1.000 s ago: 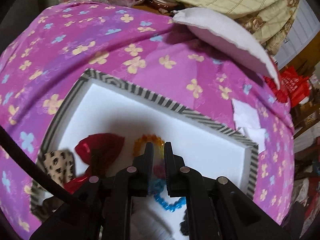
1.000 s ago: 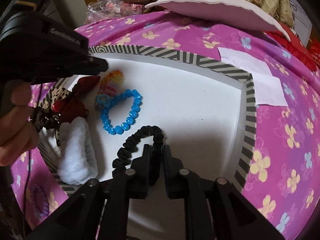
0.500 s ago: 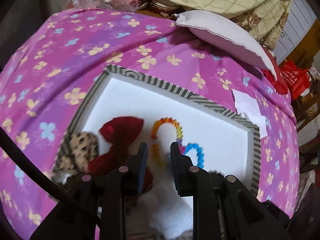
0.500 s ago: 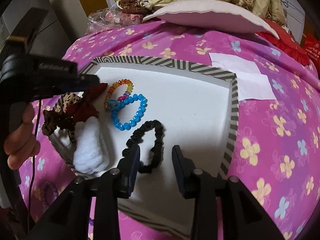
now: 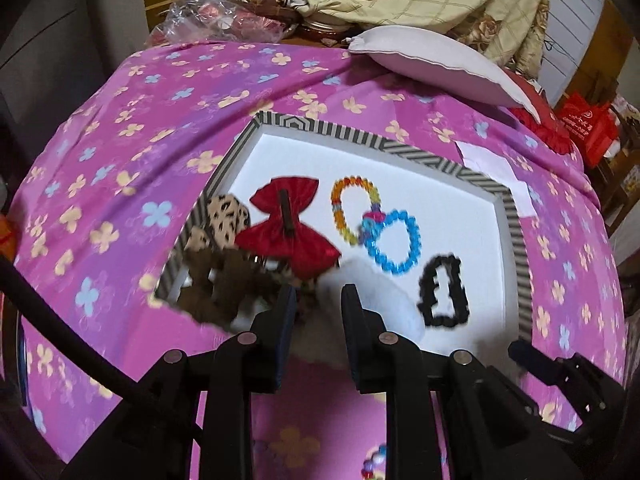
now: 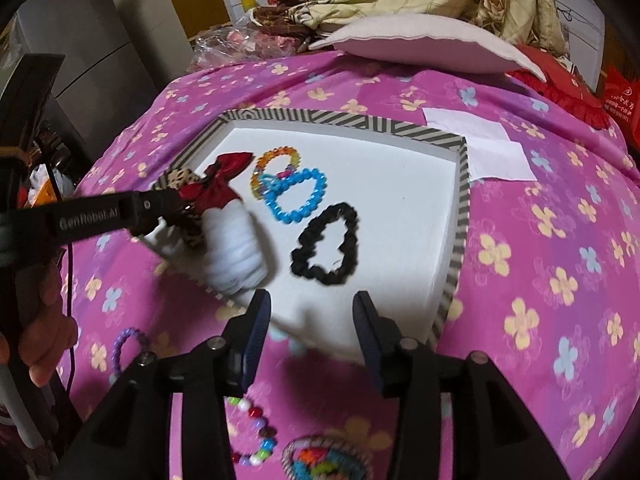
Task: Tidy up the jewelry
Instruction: 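Lift both tools out of the tray toward the remaining bracelets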
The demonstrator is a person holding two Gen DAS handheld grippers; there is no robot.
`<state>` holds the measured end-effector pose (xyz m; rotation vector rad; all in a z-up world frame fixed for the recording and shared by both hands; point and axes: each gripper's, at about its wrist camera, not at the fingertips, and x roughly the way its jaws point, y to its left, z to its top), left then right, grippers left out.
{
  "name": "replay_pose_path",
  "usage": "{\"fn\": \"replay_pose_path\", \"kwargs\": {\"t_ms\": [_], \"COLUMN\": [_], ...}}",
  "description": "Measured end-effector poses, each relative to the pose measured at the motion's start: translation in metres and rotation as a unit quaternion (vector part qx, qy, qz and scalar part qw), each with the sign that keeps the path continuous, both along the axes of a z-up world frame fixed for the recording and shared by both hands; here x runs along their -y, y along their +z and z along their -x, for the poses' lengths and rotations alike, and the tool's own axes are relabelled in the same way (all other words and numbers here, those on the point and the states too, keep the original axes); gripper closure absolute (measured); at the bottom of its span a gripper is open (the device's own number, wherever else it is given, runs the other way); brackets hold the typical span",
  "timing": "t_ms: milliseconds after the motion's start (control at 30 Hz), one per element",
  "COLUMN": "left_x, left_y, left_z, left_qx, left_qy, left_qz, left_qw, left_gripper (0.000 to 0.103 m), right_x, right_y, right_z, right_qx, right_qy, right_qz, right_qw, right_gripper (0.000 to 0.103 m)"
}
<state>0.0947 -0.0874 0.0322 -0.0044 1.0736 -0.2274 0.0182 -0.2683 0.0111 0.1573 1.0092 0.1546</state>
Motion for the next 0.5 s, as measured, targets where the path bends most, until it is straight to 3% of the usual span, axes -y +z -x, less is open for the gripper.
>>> {"fn": "replay_pose_path", "kwargs": {"t_ms": [500], "left_x": [-0.007], "left_y": [0.002], "left_z": [0.075], "left_qx": [0.027], "left_qy": [-0.001], "left_qz": [-0.016], "left_qw": [0.9995], "left_gripper": [0.060], "right_x": [0.001], "right_y": [0.008], "right_z": [0.063], "right_qx": [0.011], "right_qy": [-0.021], "right_qz": [-0.014], "right_qw": [1.000], "right_gripper": [0.052]}}
